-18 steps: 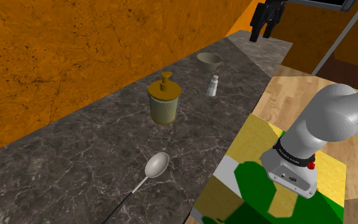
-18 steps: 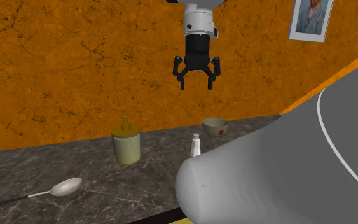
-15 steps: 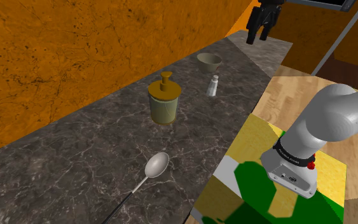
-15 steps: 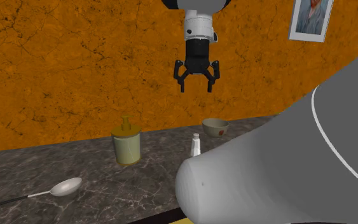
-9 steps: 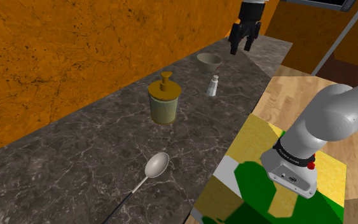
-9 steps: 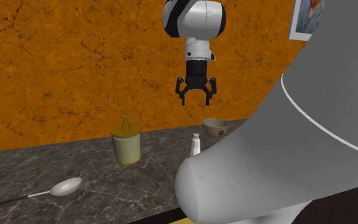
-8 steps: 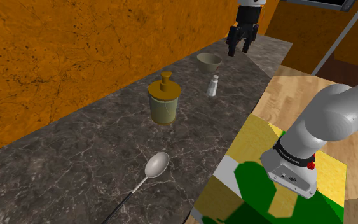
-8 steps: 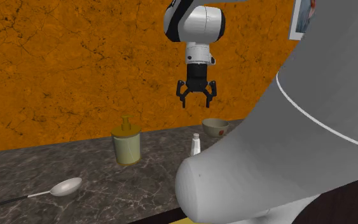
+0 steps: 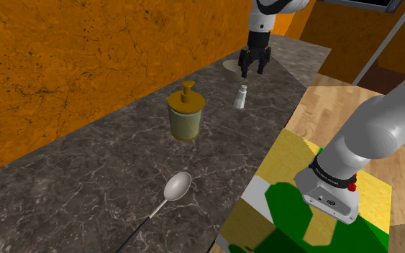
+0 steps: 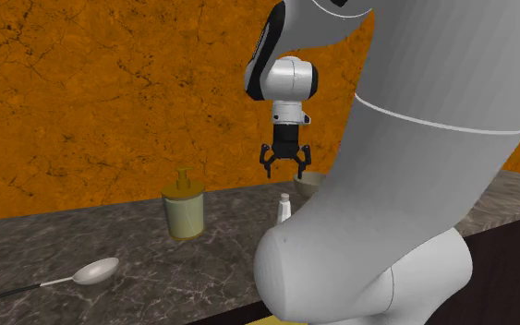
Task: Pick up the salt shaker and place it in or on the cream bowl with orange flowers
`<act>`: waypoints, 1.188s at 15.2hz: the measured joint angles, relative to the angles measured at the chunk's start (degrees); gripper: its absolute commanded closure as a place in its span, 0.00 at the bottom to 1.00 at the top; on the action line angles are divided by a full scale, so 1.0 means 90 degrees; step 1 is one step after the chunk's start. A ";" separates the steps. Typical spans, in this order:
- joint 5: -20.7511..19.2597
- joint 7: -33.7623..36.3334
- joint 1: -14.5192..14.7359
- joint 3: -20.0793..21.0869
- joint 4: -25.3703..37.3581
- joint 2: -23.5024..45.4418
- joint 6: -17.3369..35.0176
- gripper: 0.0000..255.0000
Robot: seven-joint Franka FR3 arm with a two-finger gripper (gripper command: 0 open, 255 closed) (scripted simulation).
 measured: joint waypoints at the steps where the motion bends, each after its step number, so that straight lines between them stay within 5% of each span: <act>1: 0.0031 0.0002 -0.0009 -0.0024 0.0074 0.0268 0.0148 0.00; 7: 0.0197 -0.0060 -0.0095 -0.0162 0.0501 0.1522 0.0719 0.00; 18: 0.0260 -0.0077 -0.0079 -0.0149 0.0081 0.1793 0.1391 0.00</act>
